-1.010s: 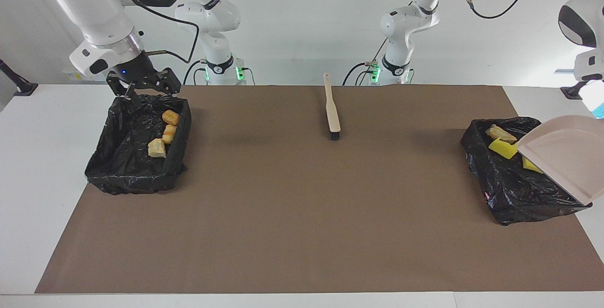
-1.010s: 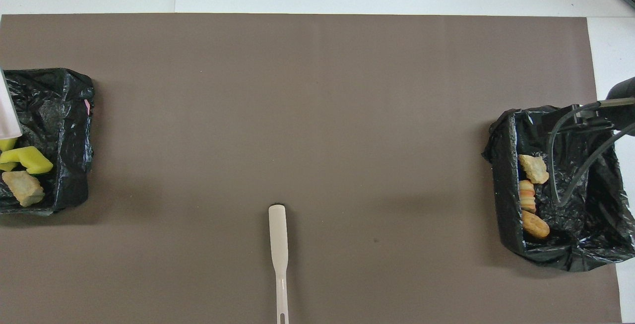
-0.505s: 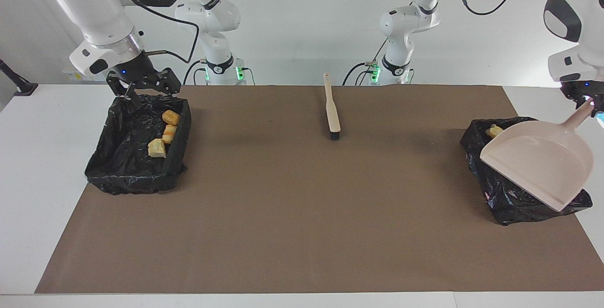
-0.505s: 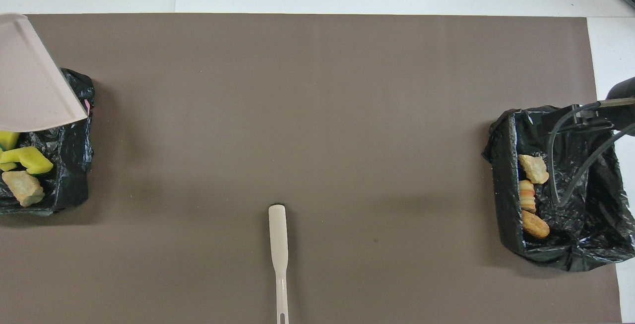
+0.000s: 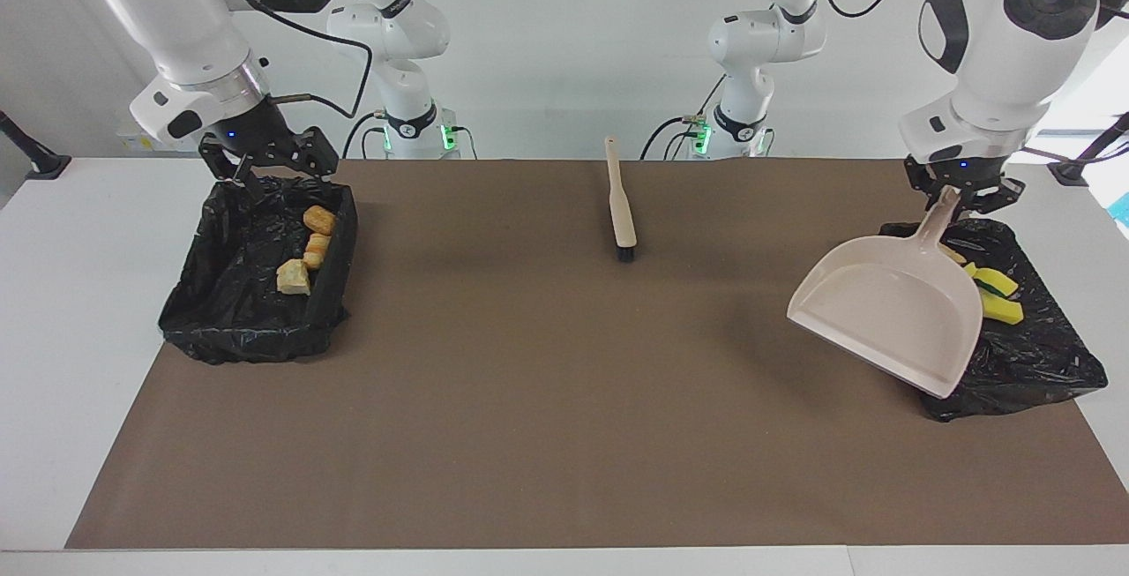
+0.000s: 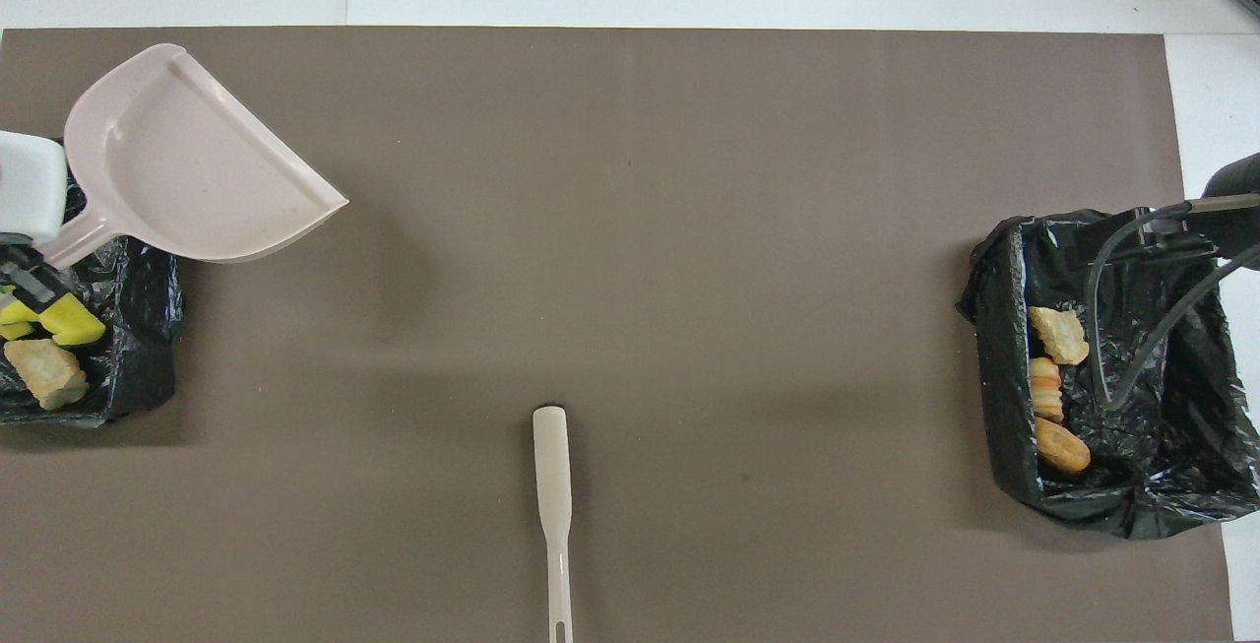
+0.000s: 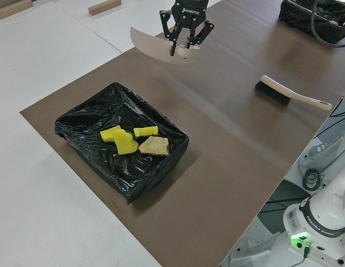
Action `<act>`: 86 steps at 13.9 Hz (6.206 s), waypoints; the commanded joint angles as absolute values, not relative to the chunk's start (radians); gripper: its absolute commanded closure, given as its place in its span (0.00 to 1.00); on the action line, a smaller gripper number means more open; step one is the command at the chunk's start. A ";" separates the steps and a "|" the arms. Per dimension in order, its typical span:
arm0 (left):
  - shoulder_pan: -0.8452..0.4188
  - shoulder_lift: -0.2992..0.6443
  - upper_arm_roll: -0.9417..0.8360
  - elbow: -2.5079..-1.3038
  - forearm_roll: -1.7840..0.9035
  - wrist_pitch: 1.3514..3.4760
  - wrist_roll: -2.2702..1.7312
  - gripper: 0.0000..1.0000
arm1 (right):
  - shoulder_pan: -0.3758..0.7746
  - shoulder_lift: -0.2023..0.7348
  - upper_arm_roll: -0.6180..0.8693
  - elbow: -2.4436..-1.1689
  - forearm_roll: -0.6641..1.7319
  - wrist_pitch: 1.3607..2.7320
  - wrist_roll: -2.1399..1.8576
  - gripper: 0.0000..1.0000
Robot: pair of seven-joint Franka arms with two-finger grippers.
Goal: Sweep and dump trash in bin
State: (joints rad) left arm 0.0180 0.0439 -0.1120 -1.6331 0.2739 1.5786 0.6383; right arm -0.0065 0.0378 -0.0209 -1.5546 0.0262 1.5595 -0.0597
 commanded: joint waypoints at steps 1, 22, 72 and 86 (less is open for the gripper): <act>-0.083 0.002 -0.097 -1.693 0.181 1.577 0.432 1.00 | -0.015 0.031 -0.014 -1.557 0.043 1.566 -0.043 0.00; -0.491 0.219 -0.097 -1.910 -0.098 2.115 -0.313 1.00 | -0.015 0.032 -0.014 -1.557 0.043 1.566 -0.043 0.00; -0.011 -0.135 -0.057 -1.697 -0.037 1.536 0.041 0.00 | -0.015 0.032 -0.014 -1.557 0.043 1.566 -0.043 0.00; -0.012 -0.137 -0.041 -1.640 -0.023 1.497 0.029 0.00 | -0.015 0.031 -0.014 -1.557 0.043 1.566 -0.043 0.00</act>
State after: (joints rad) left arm -0.0166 -0.1324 -0.0367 -1.6511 -0.0408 1.5204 0.0354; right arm -0.0064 0.0378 -0.0205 -1.5546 0.0262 1.5595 -0.0597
